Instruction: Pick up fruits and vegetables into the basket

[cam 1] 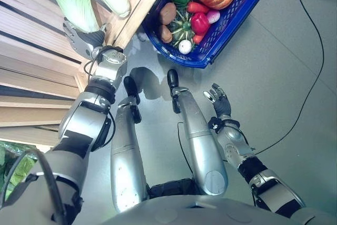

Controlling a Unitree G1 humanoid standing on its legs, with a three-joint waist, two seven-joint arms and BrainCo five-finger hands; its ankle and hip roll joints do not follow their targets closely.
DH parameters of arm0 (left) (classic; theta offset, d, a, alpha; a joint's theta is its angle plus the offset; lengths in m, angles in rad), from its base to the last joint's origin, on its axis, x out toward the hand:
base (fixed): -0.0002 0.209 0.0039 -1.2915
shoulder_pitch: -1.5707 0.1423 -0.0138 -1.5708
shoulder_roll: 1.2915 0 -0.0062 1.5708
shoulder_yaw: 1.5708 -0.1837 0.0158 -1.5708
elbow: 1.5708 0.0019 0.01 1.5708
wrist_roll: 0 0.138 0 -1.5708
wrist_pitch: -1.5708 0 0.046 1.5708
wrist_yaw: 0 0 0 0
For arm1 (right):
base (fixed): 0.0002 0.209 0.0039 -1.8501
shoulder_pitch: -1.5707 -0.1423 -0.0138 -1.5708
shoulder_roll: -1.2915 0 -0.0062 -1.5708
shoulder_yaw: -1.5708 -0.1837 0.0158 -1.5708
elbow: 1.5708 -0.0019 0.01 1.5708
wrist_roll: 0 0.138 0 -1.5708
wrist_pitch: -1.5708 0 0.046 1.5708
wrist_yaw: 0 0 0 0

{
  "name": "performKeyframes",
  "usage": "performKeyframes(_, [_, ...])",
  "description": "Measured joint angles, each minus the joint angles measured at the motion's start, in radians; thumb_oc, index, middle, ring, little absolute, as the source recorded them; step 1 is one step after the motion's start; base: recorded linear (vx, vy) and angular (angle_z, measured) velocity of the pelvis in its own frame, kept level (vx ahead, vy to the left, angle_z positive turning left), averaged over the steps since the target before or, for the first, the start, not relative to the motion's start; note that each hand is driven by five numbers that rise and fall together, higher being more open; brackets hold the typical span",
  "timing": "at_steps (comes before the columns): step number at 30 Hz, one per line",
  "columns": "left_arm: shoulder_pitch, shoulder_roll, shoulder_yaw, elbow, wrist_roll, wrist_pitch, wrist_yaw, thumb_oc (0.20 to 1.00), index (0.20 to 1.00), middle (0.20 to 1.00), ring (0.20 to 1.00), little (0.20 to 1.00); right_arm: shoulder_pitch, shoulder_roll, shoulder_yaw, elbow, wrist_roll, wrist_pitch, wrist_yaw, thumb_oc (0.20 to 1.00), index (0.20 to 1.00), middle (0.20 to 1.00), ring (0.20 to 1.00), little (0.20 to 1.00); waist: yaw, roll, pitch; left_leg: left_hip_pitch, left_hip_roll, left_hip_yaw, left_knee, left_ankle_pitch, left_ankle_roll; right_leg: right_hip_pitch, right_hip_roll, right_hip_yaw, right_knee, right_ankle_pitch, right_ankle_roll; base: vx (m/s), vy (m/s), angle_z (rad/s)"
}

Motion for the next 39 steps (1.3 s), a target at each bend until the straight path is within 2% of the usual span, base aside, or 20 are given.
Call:
performKeyframes(4, [0.006,-0.003,0.000,0.043,-0.003,0.033,-0.023,1.000,1.000,1.000,1.000,1.000,-0.001,0.000,0.000,0.005,0.001,-0.002,0.000,1.000,1.000,1.000,1.000,1.000,0.000,0.000,0.000,-0.014,0.000,0.000,0.002,0.001,-0.001,-0.015,0.000,0.000,0.002,0.000,0.000,0.00,0.000,0.00])
performKeyframes(5, [0.011,-0.007,0.000,0.060,-0.003,0.034,-0.032,0.649,0.649,0.649,0.649,0.649,-0.001,0.000,0.000,0.005,0.001,-0.003,0.000,1.000,1.000,1.000,1.000,1.000,0.000,0.000,0.000,-0.014,0.000,0.000,0.002,0.000,-0.001,-0.015,0.000,0.000,0.002,0.000,0.000,0.00,0.000,0.00])
performKeyframes(6, [0.011,-0.007,0.000,0.060,-0.003,0.034,-0.032,0.649,0.649,0.649,0.649,0.649,-0.001,0.000,0.000,0.005,0.001,-0.003,0.000,1.000,1.000,1.000,1.000,1.000,0.000,0.000,0.000,-0.014,0.000,0.000,0.002,0.000,-0.001,-0.015,0.000,0.000,0.002,0.000,0.000,0.00,0.000,0.00])
performKeyframes(7, [0.018,-0.010,-0.001,0.068,-0.003,0.034,-0.036,0.325,0.325,0.325,0.325,0.325,-0.002,0.000,0.000,0.005,0.001,-0.004,0.000,1.000,1.000,1.000,1.000,1.000,0.000,0.000,0.000,-0.015,0.000,0.000,0.002,0.000,-0.001,-0.015,0.000,0.000,0.002,0.000,0.000,0.00,0.000,0.00])
performKeyframes(8, [0.018,-0.008,-0.001,0.070,-0.007,0.036,-0.045,0.200,0.200,0.200,0.200,0.200,-0.007,0.000,0.000,0.005,0.001,-0.004,0.000,1.000,1.000,1.000,1.000,1.000,0.000,0.000,0.000,-0.017,0.000,0.000,0.003,0.000,0.000,-0.017,0.000,0.000,0.002,0.000,0.000,0.00,0.000,0.00])
performKeyframes(21, [0.017,-0.008,0.000,0.062,-0.013,0.030,-0.052,0.200,0.200,0.200,0.200,0.200,-0.042,0.000,-0.003,0.005,0.013,-0.004,-0.017,1.000,1.000,1.000,1.000,1.000,0.011,0.000,0.000,-0.024,0.000,0.000,0.003,0.000,0.000,-0.023,0.000,0.000,0.002,0.001,0.000,0.00,0.000,0.00])
performKeyframes(27, [0.039,0.000,0.003,0.064,-0.023,0.008,-0.070,0.200,0.200,0.200,0.200,0.200,-0.039,0.000,-0.003,0.006,0.022,-0.004,-0.011,1.000,1.000,1.000,1.000,1.000,0.010,-0.001,0.000,0.016,0.000,-0.001,0.001,0.000,-0.001,0.016,0.000,-0.001,0.001,0.004,-0.005,0.00,0.000,0.00])
performKeyframes(34, [0.053,0.076,0.010,0.047,0.010,-0.057,-0.088,0.200,0.200,0.200,0.200,0.200,-0.029,-0.003,-0.003,0.002,0.022,-0.003,0.004,1.000,1.000,1.000,1.000,1.000,0.018,-0.001,0.000,0.102,-0.002,0.000,-0.050,0.012,-0.004,0.095,-0.002,-0.003,-0.030,0.003,0.002,0.00,0.002,0.01])
performKeyframes(39, [0.070,0.096,0.009,0.032,0.086,-0.053,-0.090,0.200,0.200,0.200,0.200,0.200,-0.027,-0.002,-0.002,0.003,0.021,-0.003,0.011,1.000,1.000,1.000,1.000,1.000,0.028,0.000,0.000,0.118,-0.001,-0.005,-0.058,0.016,-0.009,0.113,-0.005,-0.009,-0.041,0.009,-0.007,0.00,0.000,0.00])
